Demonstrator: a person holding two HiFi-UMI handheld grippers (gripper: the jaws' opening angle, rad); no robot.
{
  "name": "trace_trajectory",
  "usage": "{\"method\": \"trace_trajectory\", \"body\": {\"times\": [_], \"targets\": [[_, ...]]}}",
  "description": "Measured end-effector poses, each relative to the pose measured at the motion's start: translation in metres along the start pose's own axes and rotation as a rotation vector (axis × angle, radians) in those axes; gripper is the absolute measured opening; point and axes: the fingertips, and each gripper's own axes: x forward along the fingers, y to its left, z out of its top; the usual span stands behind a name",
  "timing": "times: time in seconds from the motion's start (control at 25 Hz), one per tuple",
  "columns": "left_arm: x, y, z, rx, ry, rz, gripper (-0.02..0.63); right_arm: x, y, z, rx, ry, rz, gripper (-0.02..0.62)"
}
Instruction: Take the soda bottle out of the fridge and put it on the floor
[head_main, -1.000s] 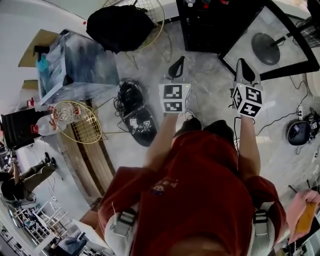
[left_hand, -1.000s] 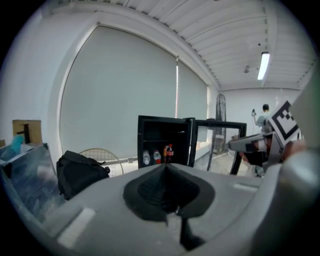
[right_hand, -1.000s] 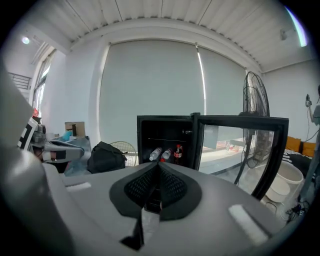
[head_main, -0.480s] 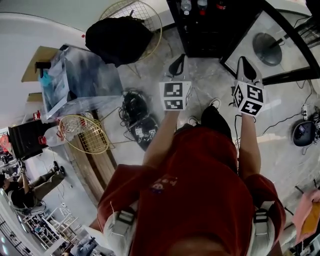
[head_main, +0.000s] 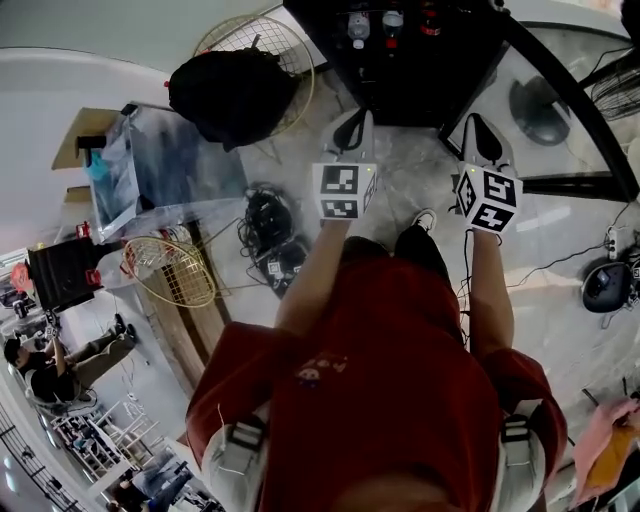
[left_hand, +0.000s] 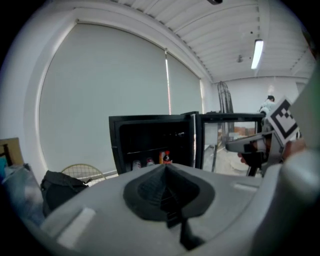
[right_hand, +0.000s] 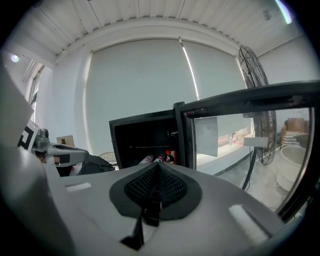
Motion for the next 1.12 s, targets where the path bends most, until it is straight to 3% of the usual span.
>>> {"method": "trace_trajectory", "body": {"times": [0.32, 0.8, 1.12], "targets": [[0.014, -0.002, 0.013, -0.002, -0.017, -0.008, 0.000, 0.012, -0.011, 0.010, 0.011, -0.024, -0.030, 0.000], [0.020, 0.053, 0.007, 0.009, -0.049, -0.089, 0.000, 0.035, 0.045, 0.015, -0.074, -0.026, -0.107, 0.000], [0.031, 0.070, -0.006, -0.023, -0.054, -0.127, 0.000, 0.045, 0.051, 0.006, -0.080, -0.015, -0.154, 0.000]]}}
